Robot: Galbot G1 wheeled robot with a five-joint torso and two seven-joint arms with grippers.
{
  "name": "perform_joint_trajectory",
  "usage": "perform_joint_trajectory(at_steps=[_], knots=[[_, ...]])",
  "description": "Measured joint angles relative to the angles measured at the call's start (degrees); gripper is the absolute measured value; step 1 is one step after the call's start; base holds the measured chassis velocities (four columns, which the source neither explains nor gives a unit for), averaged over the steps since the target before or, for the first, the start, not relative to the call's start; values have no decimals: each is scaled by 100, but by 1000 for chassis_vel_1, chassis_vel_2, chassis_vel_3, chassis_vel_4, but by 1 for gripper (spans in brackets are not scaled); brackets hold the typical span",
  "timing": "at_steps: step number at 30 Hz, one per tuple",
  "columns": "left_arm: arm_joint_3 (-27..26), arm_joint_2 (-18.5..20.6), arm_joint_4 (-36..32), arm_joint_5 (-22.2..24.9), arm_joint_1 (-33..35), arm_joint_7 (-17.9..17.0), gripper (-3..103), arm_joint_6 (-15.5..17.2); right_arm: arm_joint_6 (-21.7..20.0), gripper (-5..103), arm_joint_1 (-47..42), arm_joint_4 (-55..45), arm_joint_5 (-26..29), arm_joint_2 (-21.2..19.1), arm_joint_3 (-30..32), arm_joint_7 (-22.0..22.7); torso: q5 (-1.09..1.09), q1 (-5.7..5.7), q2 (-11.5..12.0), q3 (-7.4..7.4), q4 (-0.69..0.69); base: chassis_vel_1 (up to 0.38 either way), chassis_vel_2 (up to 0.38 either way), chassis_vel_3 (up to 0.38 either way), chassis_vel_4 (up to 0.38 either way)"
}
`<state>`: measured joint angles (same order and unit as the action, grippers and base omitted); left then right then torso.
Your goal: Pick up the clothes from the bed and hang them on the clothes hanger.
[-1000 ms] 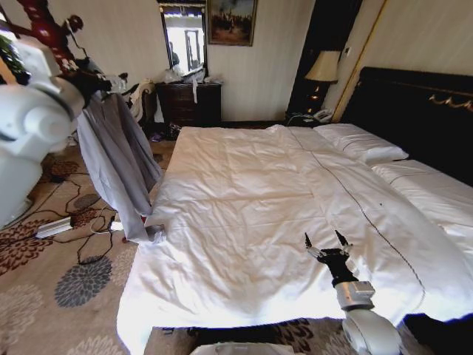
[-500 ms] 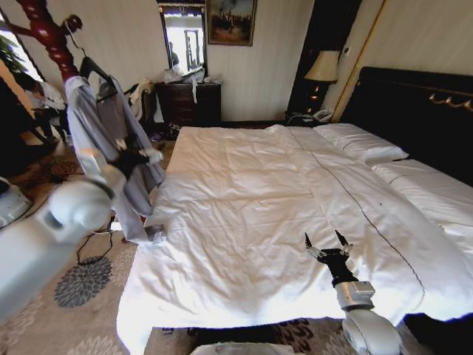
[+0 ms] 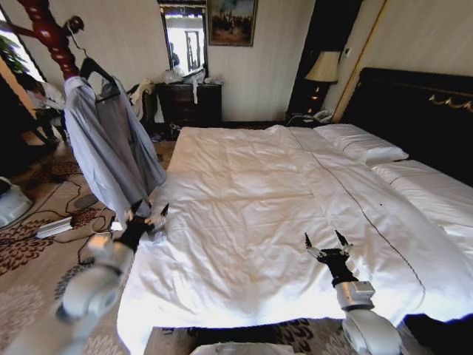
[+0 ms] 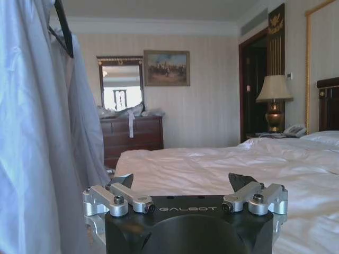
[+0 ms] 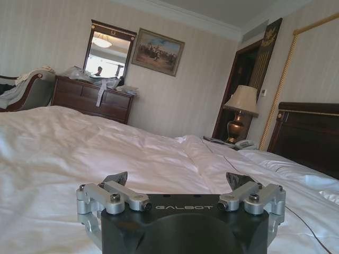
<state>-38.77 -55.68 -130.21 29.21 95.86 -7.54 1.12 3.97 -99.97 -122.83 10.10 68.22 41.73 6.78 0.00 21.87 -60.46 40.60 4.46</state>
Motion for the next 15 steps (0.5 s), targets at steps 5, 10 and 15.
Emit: perform_joint_trajectory(at_steps=[5,10,15], knots=[[190,-624,-79,-787,604,192,100,-559,0,100,-1,0,0,0,0,0,-1,0,0,0,2,0,0,0,0],[351,-1250,-17,-1548,1212,423,100,-1134,0,100,0,0,0,0,0,0,-1,-1,0,0,0,0,0,0,0],[383,-1489,25,-1731,1459,479,100,-1398,0,100,0,0,0,0,0,0,-1,0,0,0,1,0,0,0,0]])
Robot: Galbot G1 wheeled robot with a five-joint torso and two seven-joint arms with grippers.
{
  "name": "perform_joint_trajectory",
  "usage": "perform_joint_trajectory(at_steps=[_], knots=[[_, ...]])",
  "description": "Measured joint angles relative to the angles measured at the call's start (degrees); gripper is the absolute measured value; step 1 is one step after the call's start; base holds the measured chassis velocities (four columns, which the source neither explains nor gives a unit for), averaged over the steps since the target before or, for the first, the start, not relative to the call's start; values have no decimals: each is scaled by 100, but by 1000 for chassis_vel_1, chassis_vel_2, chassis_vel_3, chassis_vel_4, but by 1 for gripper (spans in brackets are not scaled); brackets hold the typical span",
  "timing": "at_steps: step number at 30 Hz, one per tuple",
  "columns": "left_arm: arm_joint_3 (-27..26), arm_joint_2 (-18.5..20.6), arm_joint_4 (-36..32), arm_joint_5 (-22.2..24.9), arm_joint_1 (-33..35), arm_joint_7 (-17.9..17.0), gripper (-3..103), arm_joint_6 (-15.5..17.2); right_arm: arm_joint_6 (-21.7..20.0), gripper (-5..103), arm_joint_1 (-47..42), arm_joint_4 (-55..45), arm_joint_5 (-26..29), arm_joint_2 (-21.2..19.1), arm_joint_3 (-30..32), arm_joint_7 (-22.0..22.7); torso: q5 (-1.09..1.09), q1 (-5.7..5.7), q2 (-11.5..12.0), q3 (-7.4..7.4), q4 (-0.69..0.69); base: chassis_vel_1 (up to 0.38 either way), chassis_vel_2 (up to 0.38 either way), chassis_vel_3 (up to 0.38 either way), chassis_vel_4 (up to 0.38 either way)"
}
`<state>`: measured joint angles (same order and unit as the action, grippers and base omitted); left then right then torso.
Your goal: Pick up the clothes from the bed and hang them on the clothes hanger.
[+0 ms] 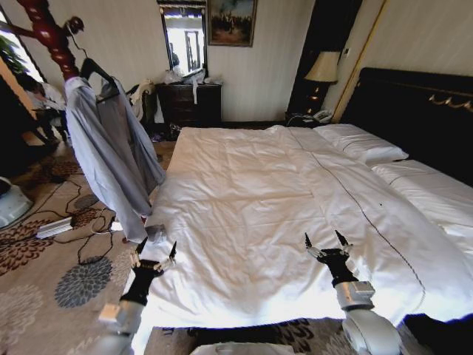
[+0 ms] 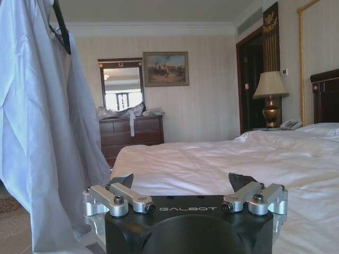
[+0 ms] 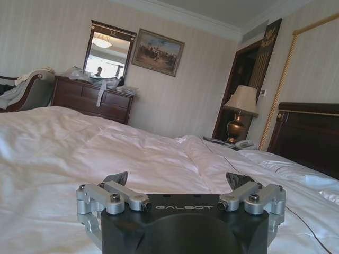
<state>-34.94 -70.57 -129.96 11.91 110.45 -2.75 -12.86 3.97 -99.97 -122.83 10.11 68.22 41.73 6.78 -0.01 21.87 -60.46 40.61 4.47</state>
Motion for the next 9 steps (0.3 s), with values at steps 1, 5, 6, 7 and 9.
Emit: perform_joint_trajectory(at_steps=[1,5,6,7,9], knots=[[-16,2,-6,2,0,-26,100,-1,0,100,0,0,0,0,0,0,1,0,0,0,1,0,0,0,0],[-22,15,-15,19,-15,-51,100,8,0,100,0,0,0,0,0,0,1,0,0,0,1,0,0,0,0],[-22,23,-17,29,-25,-58,100,16,0,100,0,0,0,0,0,0,1,0,0,0,1,0,0,0,0],[-22,27,-17,34,-29,-60,100,19,0,100,0,0,0,0,0,0,1,0,0,0,1,0,0,0,0],[-22,30,-17,38,-32,-62,100,21,0,100,0,0,0,0,0,0,1,0,0,0,1,0,0,0,0]])
